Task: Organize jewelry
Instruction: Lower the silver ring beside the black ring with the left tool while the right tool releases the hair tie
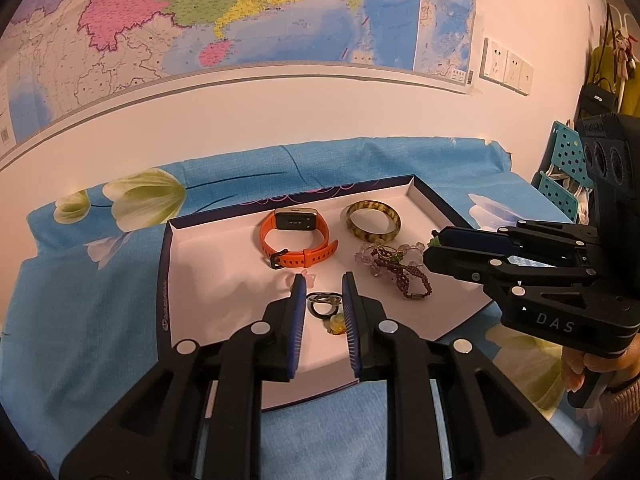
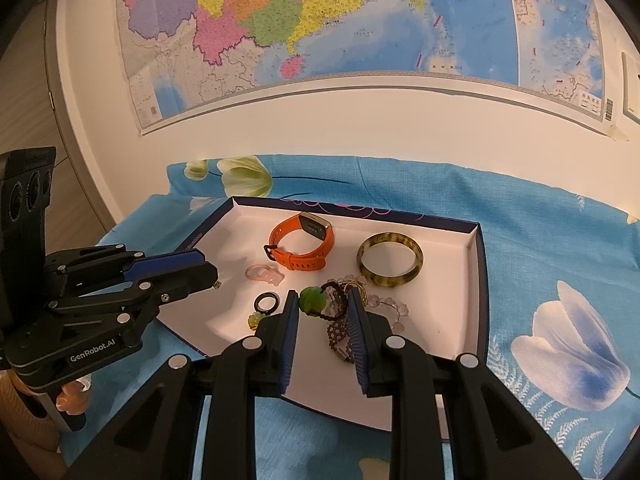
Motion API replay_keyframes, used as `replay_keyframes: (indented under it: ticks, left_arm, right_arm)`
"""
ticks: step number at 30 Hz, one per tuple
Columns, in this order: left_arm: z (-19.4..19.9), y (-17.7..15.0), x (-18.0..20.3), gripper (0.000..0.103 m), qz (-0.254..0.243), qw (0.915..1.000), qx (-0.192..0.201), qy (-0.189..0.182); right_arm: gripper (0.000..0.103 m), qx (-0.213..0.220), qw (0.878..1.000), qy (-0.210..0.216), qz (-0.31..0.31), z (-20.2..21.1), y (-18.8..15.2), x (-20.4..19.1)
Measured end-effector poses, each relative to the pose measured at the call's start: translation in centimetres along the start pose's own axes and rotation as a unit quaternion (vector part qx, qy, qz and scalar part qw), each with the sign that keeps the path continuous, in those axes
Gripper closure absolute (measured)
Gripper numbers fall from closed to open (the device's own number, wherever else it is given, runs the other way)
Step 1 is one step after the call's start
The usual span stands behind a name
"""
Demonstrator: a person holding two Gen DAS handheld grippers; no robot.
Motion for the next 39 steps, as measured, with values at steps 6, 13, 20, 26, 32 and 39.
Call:
replay_keyframes:
  ticks: [6, 13, 20, 26, 32, 39]
  left_arm:
    - [-0.2, 0.0, -0.1, 0.084, 0.001, 1.0000, -0.001, 0.002]
    - [-0.4, 0.1, -0.2, 0.084, 0.000, 1.0000, -0.003, 0.003]
    - [-0.7, 0.2, -0.2, 0.084, -0.001, 1.0000, -0.006, 0.004]
    - [-0.9, 0.2, -0.2, 0.084, 0.001, 0.9999, -0.008, 0.007]
    - [-1.1, 0.2, -0.3, 0.084, 0.001, 0.9999, -0.010, 0.007]
    - [-1.5, 0.3, -0.5, 0.084, 0.002, 0.9999, -0.013, 0.010]
  right_arm:
    - [0.080, -0.001, 1.000, -0.001, -0.001, -0.2, 0.1, 0.2]
    - [0.080, -0.003, 1.000, 0.000, -0.004, -0.5, 0.2, 0.3]
    - [0.080, -0.005, 1.000, -0.001, -0.005, -0.6, 0.2, 0.4]
    - [0.080, -0.006, 1.000, -0.001, -0.004, -0.8, 0.2, 0.5]
    - [0.080, -0.009, 1.000, -0.002, -0.004, -1.0, 0.3, 0.6]
    - [0.080, -0.012, 1.000, -0.003, -0.002, -1.3, 0.5, 0.6]
Point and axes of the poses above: each gripper's, at about its wrist camera, not at the fingertips, and z roughly against the way its jaws point, x to its right, y to its top, the point moved 6 cm from there along -z, roughly the way its jaws point, and after that the axes turned 6 degrees about y, right-handed, at the moved point
